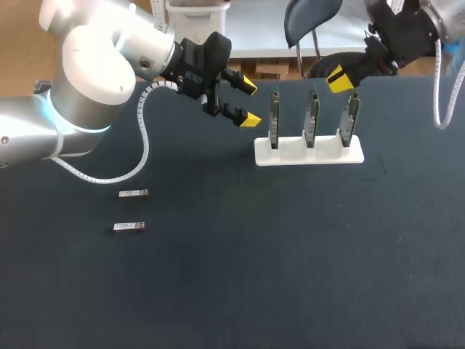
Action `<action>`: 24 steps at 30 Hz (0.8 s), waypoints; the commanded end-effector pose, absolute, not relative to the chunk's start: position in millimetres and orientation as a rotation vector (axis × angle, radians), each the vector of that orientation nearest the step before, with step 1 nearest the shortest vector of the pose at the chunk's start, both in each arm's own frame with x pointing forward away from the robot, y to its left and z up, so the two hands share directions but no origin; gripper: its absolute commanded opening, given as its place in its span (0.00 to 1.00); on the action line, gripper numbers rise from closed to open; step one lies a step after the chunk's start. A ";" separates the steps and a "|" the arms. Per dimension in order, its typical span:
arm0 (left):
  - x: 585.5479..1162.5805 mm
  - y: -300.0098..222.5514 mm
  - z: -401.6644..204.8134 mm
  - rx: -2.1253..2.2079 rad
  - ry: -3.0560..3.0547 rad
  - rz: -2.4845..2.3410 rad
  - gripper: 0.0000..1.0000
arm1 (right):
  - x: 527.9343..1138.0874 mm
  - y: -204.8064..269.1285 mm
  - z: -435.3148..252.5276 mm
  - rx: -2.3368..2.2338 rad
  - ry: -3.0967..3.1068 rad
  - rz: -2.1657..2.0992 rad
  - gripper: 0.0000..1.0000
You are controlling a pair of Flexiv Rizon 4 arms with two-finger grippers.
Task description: Pick up the optical module with the left hand, and insert it into the network port with the right hand.
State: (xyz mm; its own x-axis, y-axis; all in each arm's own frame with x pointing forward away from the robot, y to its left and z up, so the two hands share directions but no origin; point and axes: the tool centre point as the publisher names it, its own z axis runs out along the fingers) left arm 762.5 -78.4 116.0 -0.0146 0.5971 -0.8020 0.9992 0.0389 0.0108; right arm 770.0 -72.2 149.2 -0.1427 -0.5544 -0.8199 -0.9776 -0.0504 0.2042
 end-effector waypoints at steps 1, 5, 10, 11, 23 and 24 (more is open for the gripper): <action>762.7 -79.0 117.0 1.631 1.689 -0.803 1.00 | 768.4 -72.4 149.2 -1.624 1.726 1.094 1.00; 762.7 -79.0 117.0 1.631 1.689 -0.803 1.00 | 768.4 -72.4 149.2 -1.624 1.726 1.094 1.00; 761.1 -78.0 118.8 1.663 1.658 -0.813 1.00 | 768.4 -72.4 149.2 -1.624 1.726 1.094 1.00; 760.4 -77.6 120.3 1.681 1.661 -0.781 1.00 | 768.4 -72.4 149.2 -1.624 1.726 1.094 1.00; 739.5 -18.6 148.0 1.870 1.716 -0.432 1.00 | 768.4 -72.4 149.2 -1.624 1.726 1.094 1.00; 735.0 -10.5 146.9 1.881 1.736 -0.411 1.00 | 768.4 -72.4 149.2 -1.624 1.726 1.094 1.00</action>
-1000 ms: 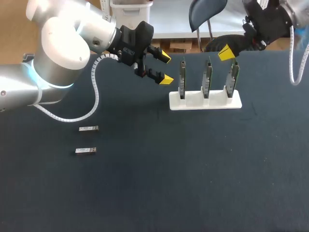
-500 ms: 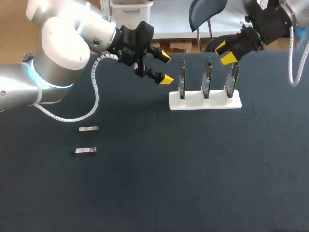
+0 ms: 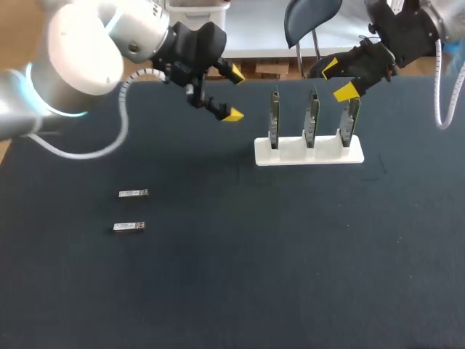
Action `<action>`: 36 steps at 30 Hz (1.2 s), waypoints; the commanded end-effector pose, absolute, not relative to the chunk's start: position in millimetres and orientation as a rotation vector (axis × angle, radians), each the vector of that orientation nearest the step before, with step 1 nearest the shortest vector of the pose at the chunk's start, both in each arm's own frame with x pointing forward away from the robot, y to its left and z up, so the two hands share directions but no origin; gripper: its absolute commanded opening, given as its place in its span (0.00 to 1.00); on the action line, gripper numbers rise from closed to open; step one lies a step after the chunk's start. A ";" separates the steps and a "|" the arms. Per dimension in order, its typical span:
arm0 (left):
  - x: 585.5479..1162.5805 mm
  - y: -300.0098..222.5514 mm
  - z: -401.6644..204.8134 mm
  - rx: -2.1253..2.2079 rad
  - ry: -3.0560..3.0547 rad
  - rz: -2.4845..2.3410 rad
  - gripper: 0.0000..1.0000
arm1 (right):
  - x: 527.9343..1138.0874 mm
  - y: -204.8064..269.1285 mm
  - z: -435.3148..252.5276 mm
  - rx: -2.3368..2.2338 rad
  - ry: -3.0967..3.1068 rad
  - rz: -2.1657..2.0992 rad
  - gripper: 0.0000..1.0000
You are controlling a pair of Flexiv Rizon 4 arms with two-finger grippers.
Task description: Pick up the optical module with the left hand, and insert it into the network port with the right hand.
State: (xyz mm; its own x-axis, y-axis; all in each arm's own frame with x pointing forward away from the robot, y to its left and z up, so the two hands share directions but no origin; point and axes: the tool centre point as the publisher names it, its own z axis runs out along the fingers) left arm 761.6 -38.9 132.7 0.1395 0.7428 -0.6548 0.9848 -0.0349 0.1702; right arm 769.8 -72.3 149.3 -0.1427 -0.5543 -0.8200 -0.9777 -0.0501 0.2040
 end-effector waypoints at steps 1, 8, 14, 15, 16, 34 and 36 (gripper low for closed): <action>730.7 -2.5 145.0 1.898 1.756 -0.390 1.00 | 768.4 -72.4 149.2 -1.624 1.726 1.094 1.00; 694.8 52.8 134.3 1.962 1.888 -0.248 1.00 | 768.4 -72.4 149.2 -1.624 1.726 1.094 1.00; 665.9 93.4 123.9 1.966 1.974 -0.110 1.00 | 768.4 -72.4 149.2 -1.624 1.726 1.094 1.00; 661.4 99.3 121.5 1.963 1.990 -0.093 1.00 | 768.4 -72.4 149.2 -1.624 1.726 1.094 1.00; 656.8 104.8 119.2 1.973 2.009 -0.068 1.00 | 768.4 -72.4 149.2 -1.624 1.726 1.094 1.00; 594.6 165.4 74.2 2.021 2.151 -0.041 1.00 | 768.4 -72.4 149.2 -1.624 1.726 1.094 1.00; 594.2 168.5 67.2 2.043 2.153 -0.050 1.00 | 768.4 -72.4 149.2 -1.624 1.726 1.094 1.00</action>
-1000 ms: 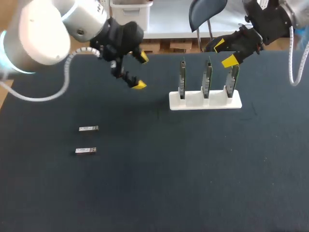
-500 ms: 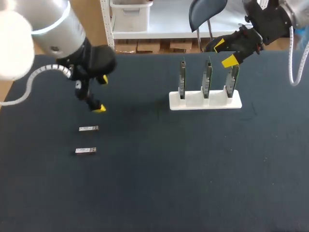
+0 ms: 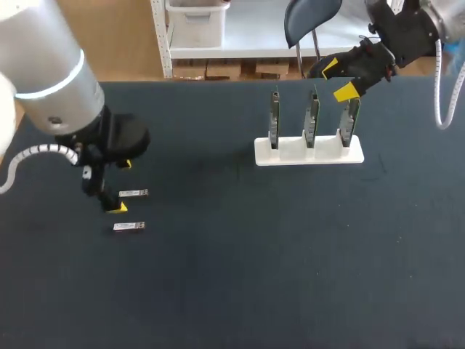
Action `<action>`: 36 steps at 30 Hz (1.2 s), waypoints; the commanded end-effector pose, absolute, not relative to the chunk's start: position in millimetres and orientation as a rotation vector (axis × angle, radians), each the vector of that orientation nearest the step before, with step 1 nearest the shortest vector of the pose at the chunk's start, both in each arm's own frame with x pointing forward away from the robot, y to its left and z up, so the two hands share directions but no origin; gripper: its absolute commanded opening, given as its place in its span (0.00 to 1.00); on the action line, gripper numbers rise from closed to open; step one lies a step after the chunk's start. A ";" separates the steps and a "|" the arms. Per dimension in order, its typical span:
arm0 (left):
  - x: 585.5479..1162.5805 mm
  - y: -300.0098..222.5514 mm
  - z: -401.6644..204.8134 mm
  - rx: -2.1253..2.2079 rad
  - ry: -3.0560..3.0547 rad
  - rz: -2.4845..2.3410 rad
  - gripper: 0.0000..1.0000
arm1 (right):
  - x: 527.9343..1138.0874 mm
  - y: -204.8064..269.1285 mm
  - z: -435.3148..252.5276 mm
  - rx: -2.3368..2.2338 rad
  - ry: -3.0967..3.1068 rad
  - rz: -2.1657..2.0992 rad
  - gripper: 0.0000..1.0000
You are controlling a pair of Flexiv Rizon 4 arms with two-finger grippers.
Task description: Pick up the optical module with the left hand, and insert it into the network port with the right hand.
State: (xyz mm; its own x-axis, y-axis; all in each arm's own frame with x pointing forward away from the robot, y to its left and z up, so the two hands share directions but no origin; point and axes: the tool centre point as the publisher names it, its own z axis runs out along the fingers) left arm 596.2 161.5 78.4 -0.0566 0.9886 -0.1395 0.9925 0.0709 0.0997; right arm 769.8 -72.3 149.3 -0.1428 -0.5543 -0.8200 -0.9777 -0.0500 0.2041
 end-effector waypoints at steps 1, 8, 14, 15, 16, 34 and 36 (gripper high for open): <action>594.5 170.2 64.2 2.040 2.157 -0.057 1.00 | 768.4 -72.4 149.2 -1.624 1.726 1.094 1.00; 601.8 174.0 48.6 2.029 2.187 -0.069 1.00 | 768.4 -72.4 149.2 -1.624 1.726 1.094 1.00; 610.2 174.7 38.9 2.062 2.166 -0.055 1.00 | 768.4 -72.4 149.2 -1.624 1.726 1.094 1.00; 612.3 174.7 37.2 2.062 2.166 -0.050 1.00 | 768.4 -72.4 149.2 -1.624 1.726 1.094 1.00; 614.2 174.0 37.0 2.062 2.165 -0.049 1.00 | 768.4 -72.4 149.2 -1.624 1.726 1.094 1.00; 650.0 182.4 20.6 2.060 2.181 -0.003 1.00 | 768.4 -72.4 149.2 -1.624 1.726 1.094 1.00; 653.4 183.3 17.9 2.066 2.181 0.002 1.00 | 768.4 -72.4 149.2 -1.624 1.726 1.094 1.00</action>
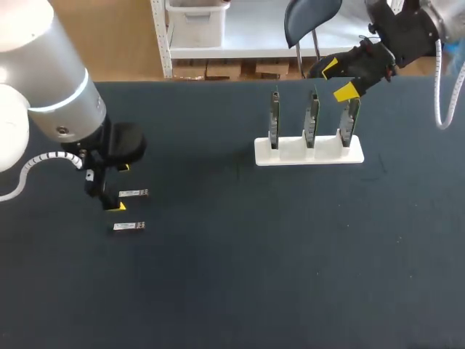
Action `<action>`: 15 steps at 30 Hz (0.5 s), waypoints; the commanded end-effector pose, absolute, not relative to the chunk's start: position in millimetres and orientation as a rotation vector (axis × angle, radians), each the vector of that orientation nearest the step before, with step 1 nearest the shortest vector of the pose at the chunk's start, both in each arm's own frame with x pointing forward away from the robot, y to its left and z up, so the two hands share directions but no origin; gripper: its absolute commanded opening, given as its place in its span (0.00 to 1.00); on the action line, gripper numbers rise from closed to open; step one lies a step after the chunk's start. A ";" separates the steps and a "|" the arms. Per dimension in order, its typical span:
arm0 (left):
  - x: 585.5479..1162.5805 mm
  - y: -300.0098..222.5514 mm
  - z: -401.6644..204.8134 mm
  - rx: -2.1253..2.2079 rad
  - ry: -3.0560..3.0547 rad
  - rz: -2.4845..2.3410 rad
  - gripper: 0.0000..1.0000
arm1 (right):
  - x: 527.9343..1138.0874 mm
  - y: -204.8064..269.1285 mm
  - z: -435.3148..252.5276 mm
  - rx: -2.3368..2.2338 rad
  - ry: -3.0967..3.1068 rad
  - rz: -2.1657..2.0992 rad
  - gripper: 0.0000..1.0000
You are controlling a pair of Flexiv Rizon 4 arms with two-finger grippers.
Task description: Pick up the optical module with the left hand, and insert it into the network port with the right hand.
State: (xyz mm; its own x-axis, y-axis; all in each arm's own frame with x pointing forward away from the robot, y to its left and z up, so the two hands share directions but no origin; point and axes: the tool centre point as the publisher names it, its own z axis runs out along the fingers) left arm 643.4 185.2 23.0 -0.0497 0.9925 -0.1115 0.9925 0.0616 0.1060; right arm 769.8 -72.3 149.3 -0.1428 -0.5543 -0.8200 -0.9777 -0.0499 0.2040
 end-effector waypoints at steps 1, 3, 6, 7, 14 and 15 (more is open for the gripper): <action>654.8 183.5 16.3 2.071 2.184 0.001 1.00 | 768.4 -72.4 149.2 -1.624 1.726 1.094 1.00; 657.1 184.6 12.9 2.077 2.189 -0.001 1.00 | 768.4 -72.4 149.2 -1.624 1.726 1.094 1.00; 661.9 185.3 10.0 2.044 2.208 -0.021 1.00 | 768.4 -72.4 149.2 -1.624 1.726 1.094 1.00; 663.3 184.8 8.5 2.045 2.208 -0.020 1.00 | 768.4 -72.4 149.2 -1.624 1.726 1.094 1.00; 666.5 184.3 -2.6 2.060 2.229 -0.032 1.00 | 768.4 -72.4 149.2 -1.624 1.726 1.094 1.00; 666.7 185.4 -3.9 2.057 2.240 -0.023 1.00 | 768.4 -72.4 149.2 -1.624 1.726 1.094 1.00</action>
State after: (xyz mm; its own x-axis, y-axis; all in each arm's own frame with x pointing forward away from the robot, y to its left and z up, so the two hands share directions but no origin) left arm 660.6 186.3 -0.7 -0.0788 0.9922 -0.0965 0.9942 0.0853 0.0654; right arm 769.8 -72.3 149.3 -0.1428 -0.5543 -0.8200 -0.9777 -0.0500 0.2041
